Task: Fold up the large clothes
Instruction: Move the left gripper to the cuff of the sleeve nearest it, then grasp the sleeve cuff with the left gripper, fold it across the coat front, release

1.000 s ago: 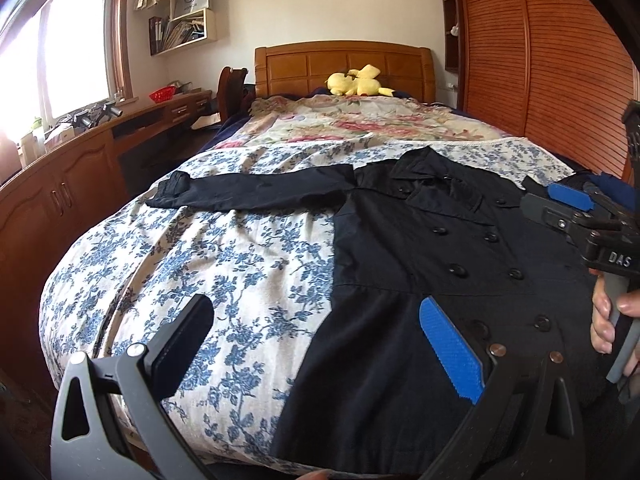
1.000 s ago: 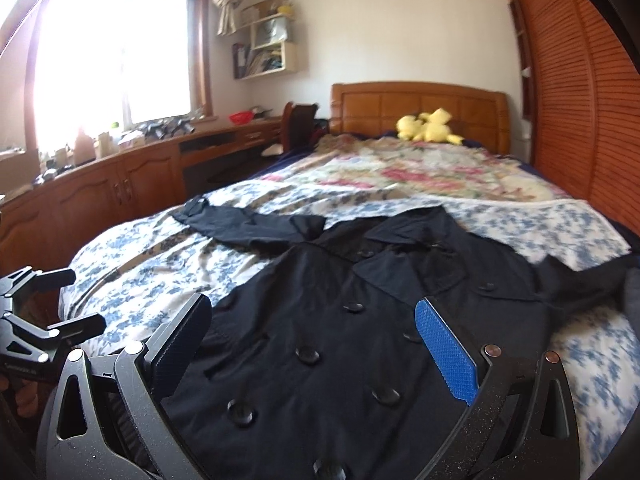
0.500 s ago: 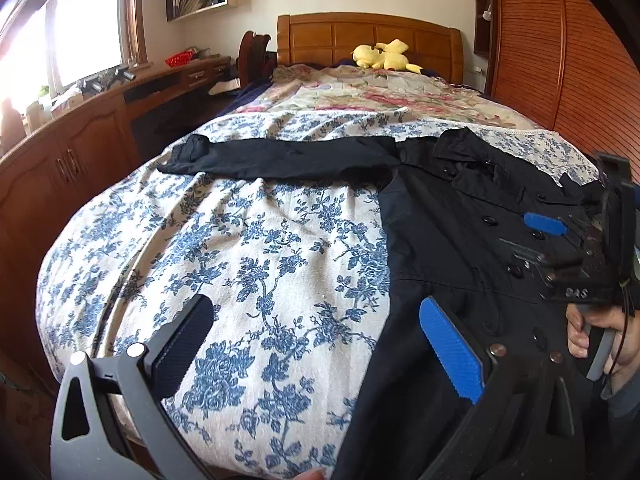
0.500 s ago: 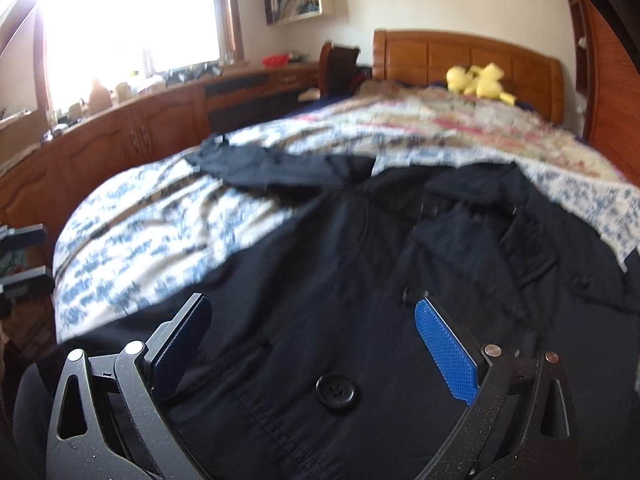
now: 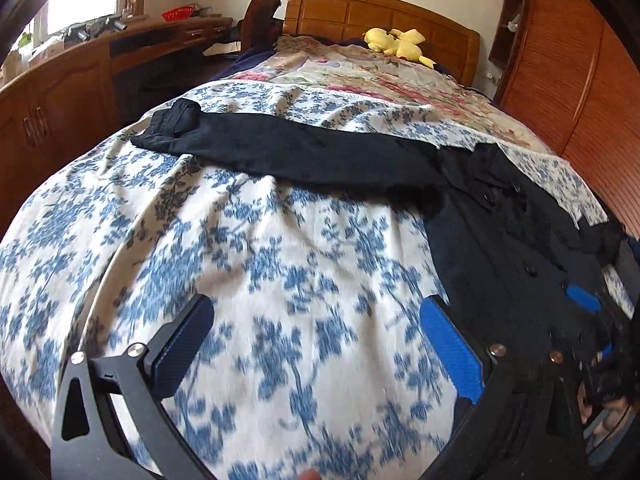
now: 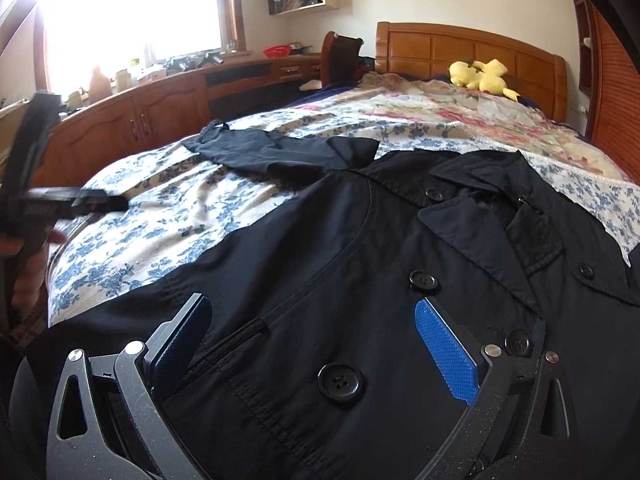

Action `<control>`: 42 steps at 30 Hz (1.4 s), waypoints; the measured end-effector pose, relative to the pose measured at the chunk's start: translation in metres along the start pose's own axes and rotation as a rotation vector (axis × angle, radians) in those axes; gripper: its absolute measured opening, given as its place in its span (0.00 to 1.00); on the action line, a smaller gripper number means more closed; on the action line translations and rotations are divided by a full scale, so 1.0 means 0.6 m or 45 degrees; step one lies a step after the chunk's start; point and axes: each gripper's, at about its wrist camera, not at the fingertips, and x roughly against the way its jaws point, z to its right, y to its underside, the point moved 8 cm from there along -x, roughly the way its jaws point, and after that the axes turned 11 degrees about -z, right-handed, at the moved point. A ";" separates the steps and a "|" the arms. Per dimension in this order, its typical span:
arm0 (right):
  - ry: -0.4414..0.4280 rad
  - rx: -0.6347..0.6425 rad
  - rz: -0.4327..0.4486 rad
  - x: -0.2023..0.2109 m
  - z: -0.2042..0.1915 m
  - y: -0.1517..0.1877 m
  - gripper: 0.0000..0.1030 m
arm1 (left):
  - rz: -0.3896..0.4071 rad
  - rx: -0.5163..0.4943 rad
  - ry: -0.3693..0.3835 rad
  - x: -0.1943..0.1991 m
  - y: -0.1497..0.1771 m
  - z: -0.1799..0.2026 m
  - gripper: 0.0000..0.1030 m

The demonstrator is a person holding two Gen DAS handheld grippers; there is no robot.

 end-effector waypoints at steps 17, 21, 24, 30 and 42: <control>-0.024 -0.022 -0.008 -0.006 0.003 0.005 1.00 | -0.062 0.190 0.022 -0.181 -0.190 -0.064 0.81; -0.034 -0.030 -0.007 -0.007 0.005 0.006 1.00 | -0.114 0.279 0.052 -0.215 -0.204 -0.091 0.70; -0.045 -0.037 -0.012 -0.007 0.006 0.007 1.00 | -0.125 0.382 0.092 -0.232 -0.205 -0.114 0.54; -0.046 -0.039 -0.007 -0.005 0.007 0.007 1.00 | -0.106 0.371 0.066 -0.233 -0.222 -0.106 0.03; -0.073 -0.102 -0.042 0.027 0.029 0.028 1.00 | 0.073 -0.076 0.119 -0.038 -0.254 0.156 0.00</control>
